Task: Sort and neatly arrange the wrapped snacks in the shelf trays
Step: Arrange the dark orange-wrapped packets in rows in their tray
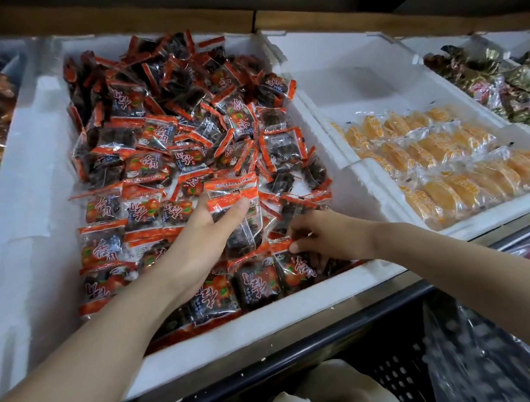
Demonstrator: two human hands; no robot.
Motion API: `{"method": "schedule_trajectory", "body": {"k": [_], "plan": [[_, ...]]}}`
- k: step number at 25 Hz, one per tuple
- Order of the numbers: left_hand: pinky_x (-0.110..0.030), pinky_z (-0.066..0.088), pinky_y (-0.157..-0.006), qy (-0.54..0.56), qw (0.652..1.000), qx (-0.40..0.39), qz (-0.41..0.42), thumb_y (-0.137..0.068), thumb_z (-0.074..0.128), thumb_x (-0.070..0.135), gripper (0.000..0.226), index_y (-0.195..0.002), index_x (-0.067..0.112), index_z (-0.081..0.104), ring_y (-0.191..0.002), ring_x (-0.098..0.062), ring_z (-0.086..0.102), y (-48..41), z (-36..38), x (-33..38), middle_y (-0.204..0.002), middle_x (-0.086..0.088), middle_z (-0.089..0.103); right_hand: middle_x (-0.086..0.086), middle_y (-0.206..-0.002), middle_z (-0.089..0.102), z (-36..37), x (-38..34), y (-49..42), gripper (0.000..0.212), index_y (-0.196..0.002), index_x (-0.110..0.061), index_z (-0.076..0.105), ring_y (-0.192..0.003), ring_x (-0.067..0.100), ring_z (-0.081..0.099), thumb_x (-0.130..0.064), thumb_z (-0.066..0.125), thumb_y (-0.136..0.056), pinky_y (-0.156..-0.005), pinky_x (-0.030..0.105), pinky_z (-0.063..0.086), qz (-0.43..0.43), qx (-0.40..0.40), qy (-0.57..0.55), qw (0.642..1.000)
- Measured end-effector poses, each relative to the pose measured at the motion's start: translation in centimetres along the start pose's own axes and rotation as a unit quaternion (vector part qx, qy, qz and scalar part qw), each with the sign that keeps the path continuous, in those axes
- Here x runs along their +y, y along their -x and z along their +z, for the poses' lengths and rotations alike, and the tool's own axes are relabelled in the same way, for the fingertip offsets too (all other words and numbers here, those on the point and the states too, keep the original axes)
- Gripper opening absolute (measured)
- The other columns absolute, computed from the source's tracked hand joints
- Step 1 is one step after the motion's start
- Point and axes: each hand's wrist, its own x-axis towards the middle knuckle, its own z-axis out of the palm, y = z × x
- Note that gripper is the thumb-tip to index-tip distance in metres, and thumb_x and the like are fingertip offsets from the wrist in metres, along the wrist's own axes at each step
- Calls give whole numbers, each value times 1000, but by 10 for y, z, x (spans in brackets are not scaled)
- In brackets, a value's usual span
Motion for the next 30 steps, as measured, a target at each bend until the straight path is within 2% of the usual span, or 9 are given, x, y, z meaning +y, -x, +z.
{"method": "schedule_trajectory", "body": {"k": [4, 6, 9, 13, 16, 21, 24, 27, 30], "plan": [[-60, 35, -105, 70, 996, 17, -53, -72, 77, 41, 95, -148, 30, 21, -120, -26, 56, 0, 5, 1, -141, -10, 49, -2, -106, 58, -6, 0, 8, 18, -110, -20, 51, -89, 9, 58, -25, 55, -93, -73, 17, 42, -24, 57, 132, 989], [-56, 41, -101, 36, 998, -2, -55, -84, 67, 23, 77, -147, 27, 24, -111, -22, 63, 3, 8, 1, -133, -9, 58, -4, -114, 55, -10, -7, 17, 32, -125, -20, 45, -79, -7, 53, -16, 53, -94, -69, 10, 41, -46, 135, 17, 990], [-53, 47, -96, -30, 999, -40, -16, -82, 65, 20, 55, -132, 25, 43, -108, -13, 63, 12, 16, 8, -116, 5, 68, -3, -100, 58, -10, -25, 29, 30, -115, -26, 45, -81, 2, 58, -15, 58, -90, -72, 19, 51, -84, 150, -187, 967], [-39, 52, -80, -70, 996, -50, 18, -71, 68, 30, 41, -109, 31, 53, -97, -10, 67, 20, 22, 16, -101, 8, 72, 12, -81, 67, -6, -32, 29, 14, -91, -18, 62, -64, 15, 57, -24, 70, -81, -61, 27, 47, -80, 164, -102, 978], [-36, 58, -68, -5, 999, -41, -2, -77, 59, 30, 40, -116, 21, 50, -97, -20, 69, 19, 24, 17, -112, -2, 69, 2, -66, 64, -22, -32, 34, 7, -78, -17, 66, -56, 11, 55, -22, 68, -82, -53, 28, 46, -60, 191, -114, 973], [-40, 58, -73, 96, 994, -31, -44, -92, 49, 28, 35, -125, 21, 45, -103, -30, 66, 16, 23, 17, -135, 5, 52, 0, -76, 63, -37, -25, 44, 13, -74, -29, 55, -70, 22, 61, -24, 63, -84, -65, 41, 55, -105, 376, -119, 913], [-51, 54, -85, 147, 985, -31, -85, -96, 44, 27, 40, -133, 13, 41, -94, -34, 69, 15, 22, 18, -134, -5, 53, -10, -100, 61, -17, -28, 50, 2, -79, -32, 60, -83, 2, 60, -32, 57, -79, -75, 28, 53, -150, 311, -75, 936], [-42, 59, -64, 195, 977, -6, -85, -101, 34, 17, 33, -127, 1, 45, -89, -30, 70, 15, 21, 20, -111, -21, 67, -13, -130, 45, 4, -26, 50, 18, -93, -30, 65, -99, -7, 54, -36, 65, -76, -91, 16, 45, -172, 217, 4, 961], [-38, 59, -57, 182, 979, 14, -88, -101, 36, 14, 23, -115, 4, 51, -77, -25, 72, 18, 23, 21, -105, -18, 67, -16, -133, 38, 12, -30, 47, 33, -99, -26, 63, -114, -9, 43, -46, 64, -73, -91, 4, 35, -144, 189, -39, 971]]}}
